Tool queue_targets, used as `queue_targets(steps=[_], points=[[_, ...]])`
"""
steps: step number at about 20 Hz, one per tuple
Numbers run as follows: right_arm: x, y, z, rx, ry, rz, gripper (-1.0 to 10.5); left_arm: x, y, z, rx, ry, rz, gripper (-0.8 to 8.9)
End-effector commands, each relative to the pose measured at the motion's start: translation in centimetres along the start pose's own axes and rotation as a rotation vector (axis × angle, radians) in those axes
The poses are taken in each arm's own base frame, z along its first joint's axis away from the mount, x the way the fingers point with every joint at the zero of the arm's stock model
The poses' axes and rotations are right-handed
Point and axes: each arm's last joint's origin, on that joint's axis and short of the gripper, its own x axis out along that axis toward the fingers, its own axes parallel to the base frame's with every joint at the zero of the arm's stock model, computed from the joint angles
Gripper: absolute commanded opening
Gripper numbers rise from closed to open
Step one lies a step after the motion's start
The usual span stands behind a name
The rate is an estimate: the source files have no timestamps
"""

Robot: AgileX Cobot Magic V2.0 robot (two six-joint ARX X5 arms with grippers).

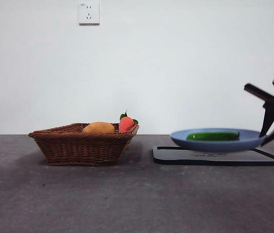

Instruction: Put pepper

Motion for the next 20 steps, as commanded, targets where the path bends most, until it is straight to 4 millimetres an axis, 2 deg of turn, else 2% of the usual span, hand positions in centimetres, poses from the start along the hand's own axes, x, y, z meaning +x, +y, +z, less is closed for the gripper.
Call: queue_targets(steps=[1,12,17,20], points=[[1.01,-0.18,0.60,-0.004,-0.004,0.005,0.1,-0.06,-0.12,0.33,-0.011,-0.008,-0.006,2.34],[1.54,-0.47,0.60,-0.038,0.005,0.000,0.2,-0.04,-0.12,0.32,-0.012,-0.006,-0.006,2.34],[1.54,-0.47,0.59,-0.053,0.005,0.000,1.6,-0.04,-0.12,0.11,-0.015,0.016,-0.005,2.34],[1.32,-0.42,0.56,-0.056,0.007,0.000,2.0,-0.04,-0.11,-0.03,-0.016,0.030,-0.005,2.34]])
